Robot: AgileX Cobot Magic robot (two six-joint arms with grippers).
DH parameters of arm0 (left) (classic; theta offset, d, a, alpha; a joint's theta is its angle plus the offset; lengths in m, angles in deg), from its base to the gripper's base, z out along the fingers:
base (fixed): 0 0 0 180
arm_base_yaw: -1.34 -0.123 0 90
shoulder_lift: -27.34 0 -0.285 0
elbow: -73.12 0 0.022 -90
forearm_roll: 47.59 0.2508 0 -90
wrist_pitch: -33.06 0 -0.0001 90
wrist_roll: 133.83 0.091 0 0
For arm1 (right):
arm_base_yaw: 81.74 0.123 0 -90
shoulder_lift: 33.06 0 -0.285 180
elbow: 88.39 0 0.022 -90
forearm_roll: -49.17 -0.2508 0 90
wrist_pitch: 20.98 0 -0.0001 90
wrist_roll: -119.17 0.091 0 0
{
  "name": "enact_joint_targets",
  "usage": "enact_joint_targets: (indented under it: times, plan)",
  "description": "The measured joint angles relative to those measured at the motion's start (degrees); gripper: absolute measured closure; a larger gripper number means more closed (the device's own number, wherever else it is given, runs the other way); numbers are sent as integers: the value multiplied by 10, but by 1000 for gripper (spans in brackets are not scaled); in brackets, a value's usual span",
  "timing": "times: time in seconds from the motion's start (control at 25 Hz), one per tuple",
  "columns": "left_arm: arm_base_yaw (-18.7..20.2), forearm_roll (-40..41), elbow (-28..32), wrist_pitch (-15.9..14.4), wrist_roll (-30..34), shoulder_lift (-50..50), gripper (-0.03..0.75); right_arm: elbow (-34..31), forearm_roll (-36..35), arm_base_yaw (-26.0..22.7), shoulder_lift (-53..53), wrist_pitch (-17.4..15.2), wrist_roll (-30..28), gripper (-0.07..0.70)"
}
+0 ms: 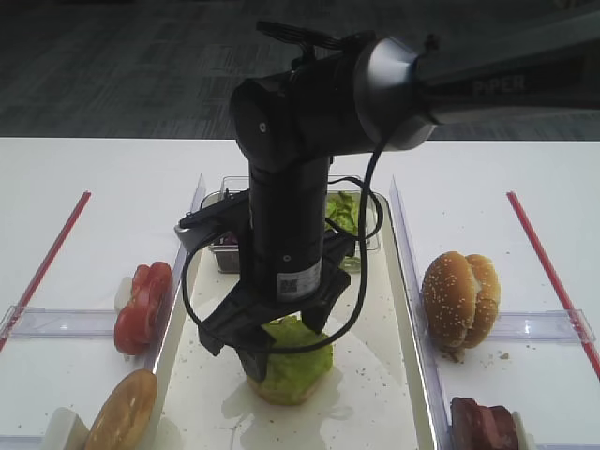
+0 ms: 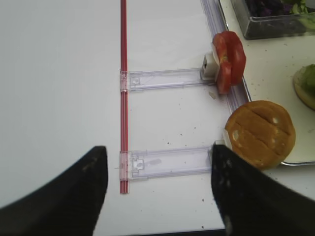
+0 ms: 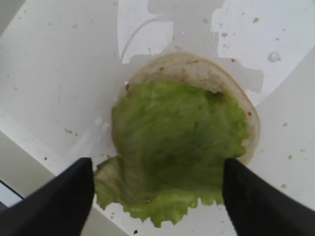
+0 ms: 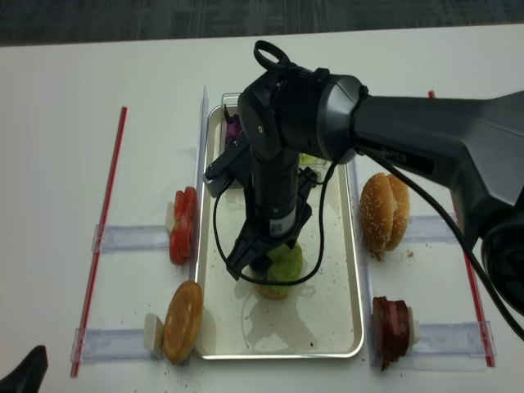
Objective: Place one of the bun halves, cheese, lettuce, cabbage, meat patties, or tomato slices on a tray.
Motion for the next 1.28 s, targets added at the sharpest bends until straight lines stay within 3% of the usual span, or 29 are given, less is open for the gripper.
enact_joint_targets:
  times: [0.12,0.24,0.64,0.76,0.92,1.28]
  plan:
    - [0,0,0,0,0,0,296,0,0,0,0,0,-1,-13]
    - [0,0,0,0,0,0,296,0,0,0,0,0,-2,-49]
    - [0,0,0,0,0,0,296,0,6,0,0,0,-2,-59]
    - [0,0,0,0,0,0,296,6,6,0,0,-15,-2,-60]
    - [0,0,0,0,0,0,296,43,7,0,0,-41,-3,-60]
    - [0,0,0,0,0,0,296,128,7,0,-1,-50,-5,-60]
